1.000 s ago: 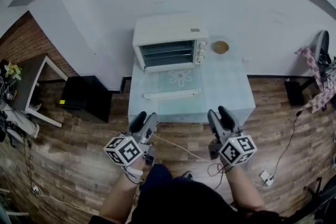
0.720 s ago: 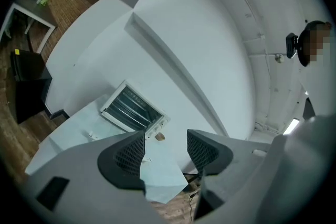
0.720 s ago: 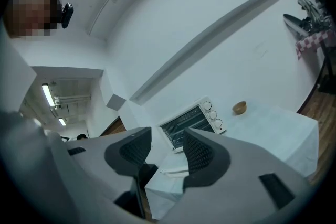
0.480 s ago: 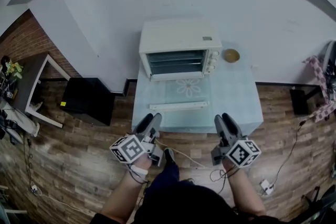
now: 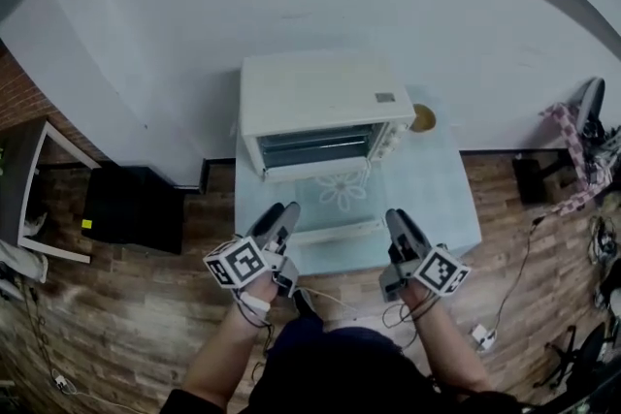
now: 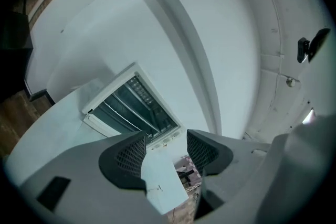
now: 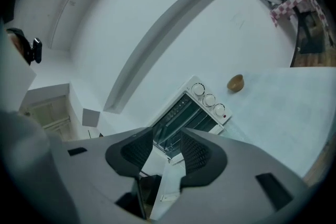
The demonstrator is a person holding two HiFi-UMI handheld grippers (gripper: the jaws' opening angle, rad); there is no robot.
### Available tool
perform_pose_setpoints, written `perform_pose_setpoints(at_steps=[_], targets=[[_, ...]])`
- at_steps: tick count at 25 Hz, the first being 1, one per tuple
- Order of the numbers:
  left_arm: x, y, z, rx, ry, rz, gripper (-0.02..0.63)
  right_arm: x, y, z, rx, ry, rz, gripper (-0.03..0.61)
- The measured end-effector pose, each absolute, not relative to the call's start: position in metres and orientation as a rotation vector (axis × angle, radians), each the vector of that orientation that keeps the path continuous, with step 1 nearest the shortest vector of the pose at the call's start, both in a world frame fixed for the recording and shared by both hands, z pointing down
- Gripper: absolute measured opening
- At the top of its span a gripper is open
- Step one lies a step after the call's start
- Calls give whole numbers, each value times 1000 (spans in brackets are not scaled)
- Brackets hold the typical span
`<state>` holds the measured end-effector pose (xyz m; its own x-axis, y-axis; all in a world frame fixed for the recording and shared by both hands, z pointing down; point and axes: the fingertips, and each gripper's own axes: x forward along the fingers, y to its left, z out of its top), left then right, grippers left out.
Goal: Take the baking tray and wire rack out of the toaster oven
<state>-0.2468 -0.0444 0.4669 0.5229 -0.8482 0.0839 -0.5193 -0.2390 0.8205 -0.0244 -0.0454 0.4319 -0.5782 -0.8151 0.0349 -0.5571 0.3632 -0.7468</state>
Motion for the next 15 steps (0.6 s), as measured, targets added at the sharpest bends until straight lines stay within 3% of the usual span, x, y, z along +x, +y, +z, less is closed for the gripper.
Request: perform_pose_setpoints(at_steps=[5,10,15], targets=[[-261,-95,490,1867,-1103,-476,239,-44,-95,450,-1214,2240,-1105,164],[-258,-139,514,1754,-1087,-554,238,-35,-129,507,-1465,1972,-1410,167],[-261,-180,540,1570,-1091,-672,238,-54,-185,529,-1333,1896,-1471,170]])
